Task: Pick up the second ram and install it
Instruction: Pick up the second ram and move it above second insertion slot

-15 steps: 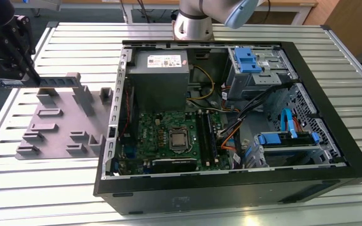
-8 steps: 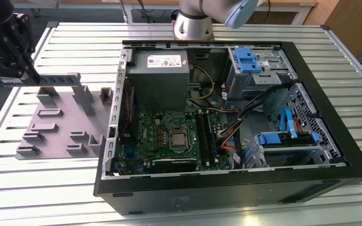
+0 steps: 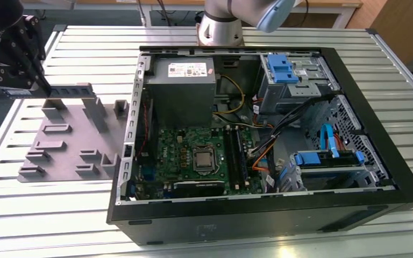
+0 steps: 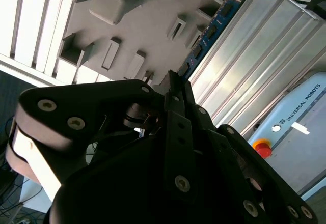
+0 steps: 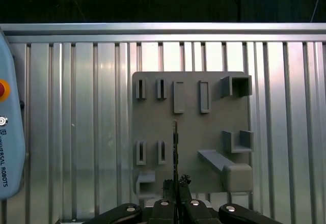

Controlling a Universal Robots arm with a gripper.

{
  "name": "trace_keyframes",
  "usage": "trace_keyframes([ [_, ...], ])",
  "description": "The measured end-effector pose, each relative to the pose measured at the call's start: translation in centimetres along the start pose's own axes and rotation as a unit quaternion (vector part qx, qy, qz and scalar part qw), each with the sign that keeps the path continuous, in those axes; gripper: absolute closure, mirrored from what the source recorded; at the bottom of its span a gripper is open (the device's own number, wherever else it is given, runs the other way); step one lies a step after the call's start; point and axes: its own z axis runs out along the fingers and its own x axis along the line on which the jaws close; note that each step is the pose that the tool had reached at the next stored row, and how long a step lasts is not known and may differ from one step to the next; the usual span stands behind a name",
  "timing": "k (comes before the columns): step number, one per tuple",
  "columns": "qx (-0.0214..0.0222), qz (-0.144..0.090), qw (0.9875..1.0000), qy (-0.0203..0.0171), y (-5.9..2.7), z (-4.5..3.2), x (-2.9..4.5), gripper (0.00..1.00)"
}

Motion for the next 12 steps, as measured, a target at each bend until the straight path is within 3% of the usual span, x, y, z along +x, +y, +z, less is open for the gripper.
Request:
trace_keyframes([
  [12,0.0000,0.000,1.0000,0.0000,-1.62,-0.05,-0.06,0.86],
])
